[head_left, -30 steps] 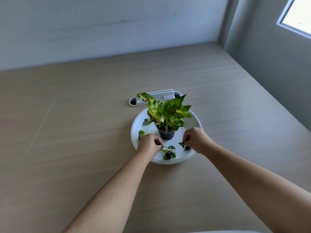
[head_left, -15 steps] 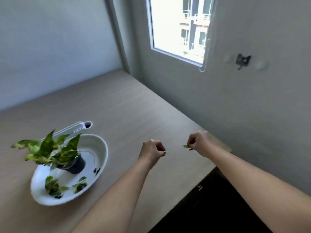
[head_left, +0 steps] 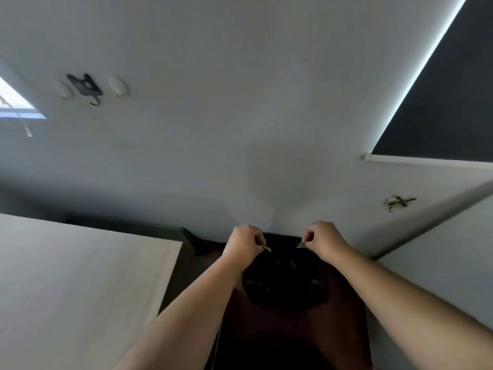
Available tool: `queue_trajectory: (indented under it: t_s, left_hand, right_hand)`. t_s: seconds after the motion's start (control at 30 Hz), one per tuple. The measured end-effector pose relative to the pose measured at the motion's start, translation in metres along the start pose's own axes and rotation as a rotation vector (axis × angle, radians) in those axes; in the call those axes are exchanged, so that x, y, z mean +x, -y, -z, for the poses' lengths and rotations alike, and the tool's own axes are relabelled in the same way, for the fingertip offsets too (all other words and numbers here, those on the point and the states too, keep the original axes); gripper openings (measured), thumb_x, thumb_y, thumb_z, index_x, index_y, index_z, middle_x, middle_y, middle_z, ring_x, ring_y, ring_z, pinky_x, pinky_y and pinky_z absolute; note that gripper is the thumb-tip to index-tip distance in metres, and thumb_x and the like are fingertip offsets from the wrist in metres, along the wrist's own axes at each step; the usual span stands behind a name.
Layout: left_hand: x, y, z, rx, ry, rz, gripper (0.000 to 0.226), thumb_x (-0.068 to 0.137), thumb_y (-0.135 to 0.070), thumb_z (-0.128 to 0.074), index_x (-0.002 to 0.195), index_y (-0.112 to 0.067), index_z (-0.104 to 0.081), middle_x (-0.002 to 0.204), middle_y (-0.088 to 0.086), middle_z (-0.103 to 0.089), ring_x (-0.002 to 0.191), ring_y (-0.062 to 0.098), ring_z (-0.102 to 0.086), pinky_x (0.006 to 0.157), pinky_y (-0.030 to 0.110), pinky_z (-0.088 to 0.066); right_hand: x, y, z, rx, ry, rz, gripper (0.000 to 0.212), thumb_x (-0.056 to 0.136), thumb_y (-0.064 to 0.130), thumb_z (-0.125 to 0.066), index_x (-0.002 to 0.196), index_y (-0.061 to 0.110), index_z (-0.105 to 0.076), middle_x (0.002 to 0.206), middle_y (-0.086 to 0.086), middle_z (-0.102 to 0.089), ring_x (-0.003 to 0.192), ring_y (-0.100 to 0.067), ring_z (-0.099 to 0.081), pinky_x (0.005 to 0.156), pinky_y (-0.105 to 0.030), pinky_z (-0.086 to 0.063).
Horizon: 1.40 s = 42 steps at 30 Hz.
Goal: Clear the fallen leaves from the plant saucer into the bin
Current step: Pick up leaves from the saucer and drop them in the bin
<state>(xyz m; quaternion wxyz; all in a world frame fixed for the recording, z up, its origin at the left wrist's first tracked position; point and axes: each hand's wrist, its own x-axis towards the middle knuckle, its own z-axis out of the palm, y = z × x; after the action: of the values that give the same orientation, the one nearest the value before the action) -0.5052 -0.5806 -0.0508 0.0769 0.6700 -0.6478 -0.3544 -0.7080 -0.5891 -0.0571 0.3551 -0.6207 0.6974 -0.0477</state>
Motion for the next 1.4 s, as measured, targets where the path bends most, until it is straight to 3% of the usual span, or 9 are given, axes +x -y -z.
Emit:
queue_trajectory:
  t_s: [0.07,0.17,0.43,0.5,0.63,0.83,0.97,1.2,1.4]
  left_hand:
    - [0.020,0.010,-0.028,0.035,0.094,0.005,0.007,0.072,-0.005,-0.071,0.077,-0.010,-0.072,0.072,-0.002,-0.062,0.072,0.014,-0.060,0.068,0.024,-0.047]
    - [0.042,0.039,-0.069,0.062,0.207,0.038,0.008,0.075,-0.004,-0.070,0.080,-0.009,-0.073,0.074,-0.002,-0.062,0.074,0.013,-0.061,0.071,0.025,-0.050]
    - [0.100,0.094,-0.140,0.053,0.323,0.106,0.007,0.083,-0.009,-0.067,0.088,-0.011,-0.072,0.094,0.004,-0.072,0.090,0.019,-0.067,0.078,0.024,-0.052]
    - [0.111,0.095,-0.148,0.057,0.324,0.080,0.016,0.083,-0.016,-0.069,0.099,-0.015,-0.069,0.106,0.005,-0.069,0.095,0.021,-0.066,0.082,0.029,-0.054]
    - [0.117,0.090,-0.143,0.144,0.369,0.029,0.046,0.085,-0.023,-0.067,0.129,-0.021,-0.052,0.133,0.006,-0.051,0.116,0.025,-0.055,0.093,0.036,-0.050]
    - [0.093,0.075,-0.093,0.199,0.336,0.029,0.045,0.087,-0.024,-0.064,0.130,-0.020,-0.049,0.136,0.007,-0.049,0.122,0.026,-0.050,0.098,0.035,-0.046]
    - [0.066,0.057,-0.038,0.191,0.207,0.047,0.042,0.084,-0.026,-0.066,0.123,-0.019,-0.055,0.129,0.007,-0.054,0.120,0.026,-0.053,0.099,0.036,-0.047]
    - [-0.042,0.062,0.082,0.139,-0.221,0.118,0.035,0.082,-0.023,-0.060,0.116,-0.019,-0.060,0.118,0.007,-0.061,0.111,0.026,-0.058,0.094,0.034,-0.048]
    - [-0.203,0.131,0.141,0.030,-0.590,0.408,0.022,0.087,-0.025,-0.059,0.107,-0.019,-0.064,0.110,0.003,-0.066,0.101,0.024,-0.063,0.085,0.034,-0.051]
  right_hand:
    - [0.007,-0.024,-0.019,0.002,0.025,-0.064,0.023,0.078,0.002,-0.064,0.062,0.020,-0.065,0.070,0.005,-0.060,0.068,-0.017,-0.059,0.051,-0.018,-0.038]
    - [0.017,-0.057,-0.056,0.015,0.055,-0.142,0.041,0.076,0.001,-0.065,0.051,0.029,-0.051,0.064,0.012,-0.051,0.070,-0.017,-0.059,0.060,-0.026,-0.045]
    - [0.071,-0.103,-0.134,0.109,0.082,-0.268,0.019,0.080,0.002,-0.064,0.069,0.017,-0.066,0.069,0.011,-0.052,0.076,-0.020,-0.061,0.070,-0.027,-0.049]
    - [0.082,-0.104,-0.141,0.148,0.066,-0.274,0.009,0.080,0.006,-0.067,0.084,0.012,-0.072,0.084,0.000,-0.063,0.088,-0.023,-0.064,0.080,-0.029,-0.052]
    - [0.085,-0.106,-0.139,0.105,0.094,-0.263,0.032,0.083,0.015,-0.067,0.115,0.015,-0.064,0.128,-0.009,-0.058,0.115,-0.027,-0.057,0.099,-0.040,-0.048]
    - [0.065,-0.081,-0.103,0.027,0.104,-0.194,0.023,0.085,0.017,-0.065,0.108,0.017,-0.065,0.132,-0.007,-0.054,0.117,-0.024,-0.055,0.098,-0.036,-0.047]
    - [0.058,-0.033,-0.065,-0.012,0.078,-0.054,0.016,0.085,0.018,-0.065,0.101,0.018,-0.067,0.120,-0.005,-0.060,0.104,-0.023,-0.060,0.090,-0.035,-0.050]
    - [0.026,0.111,-0.028,-0.090,0.065,0.301,0.016,0.083,0.017,-0.062,0.094,0.013,-0.071,0.102,-0.008,-0.073,0.097,-0.025,-0.066,0.084,-0.029,-0.049]
    - [-0.063,0.257,-0.084,-0.193,0.192,0.730,0.012,0.083,0.019,-0.063,0.092,0.017,-0.071,0.096,-0.005,-0.075,0.091,-0.022,-0.068,0.083,-0.030,-0.053]
